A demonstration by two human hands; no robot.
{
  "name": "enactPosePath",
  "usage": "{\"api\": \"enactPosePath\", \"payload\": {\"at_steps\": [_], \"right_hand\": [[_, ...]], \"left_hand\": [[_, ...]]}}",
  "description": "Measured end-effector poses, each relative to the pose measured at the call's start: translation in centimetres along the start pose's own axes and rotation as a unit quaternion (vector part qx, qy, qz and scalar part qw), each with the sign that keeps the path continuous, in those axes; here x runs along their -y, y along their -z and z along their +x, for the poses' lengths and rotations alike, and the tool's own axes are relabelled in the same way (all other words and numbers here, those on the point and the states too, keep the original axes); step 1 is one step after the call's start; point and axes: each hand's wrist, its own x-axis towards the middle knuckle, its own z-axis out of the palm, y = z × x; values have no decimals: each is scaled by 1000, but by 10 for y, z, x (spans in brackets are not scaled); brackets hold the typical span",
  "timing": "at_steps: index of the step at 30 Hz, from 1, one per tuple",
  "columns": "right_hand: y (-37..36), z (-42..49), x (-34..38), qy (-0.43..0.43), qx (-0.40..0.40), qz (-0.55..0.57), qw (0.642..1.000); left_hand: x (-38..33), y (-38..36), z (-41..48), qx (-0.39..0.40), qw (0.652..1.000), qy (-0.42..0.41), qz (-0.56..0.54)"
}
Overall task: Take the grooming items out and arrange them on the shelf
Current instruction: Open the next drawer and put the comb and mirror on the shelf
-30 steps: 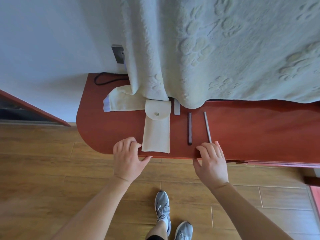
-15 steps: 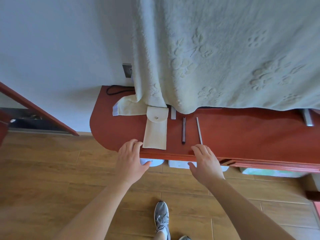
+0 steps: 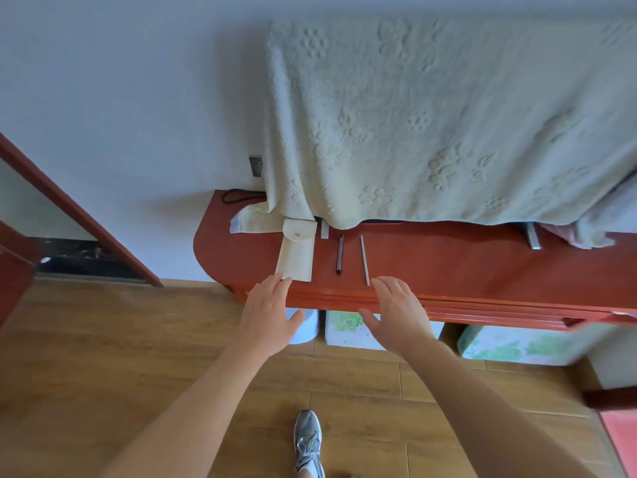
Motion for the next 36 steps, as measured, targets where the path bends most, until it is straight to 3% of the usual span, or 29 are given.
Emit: {"api": "enactPosePath", "payload": {"at_steps": [11, 21, 27, 36], "right_hand": [[45, -46, 14, -32, -30, 23, 999], [67, -83, 7, -87, -43, 16, 995], [87, -112, -38, -98, -61, 25, 993], [116, -153, -161, -80, -69, 9, 994]], "left_hand": [[-41, 34, -22, 9, 999, -26, 15], [-70, 48, -28, 3, 994, -105, 40], [-121, 41, -34, 20, 990, -130, 46], [-249, 4, -55, 6, 992, -119, 34]]}}
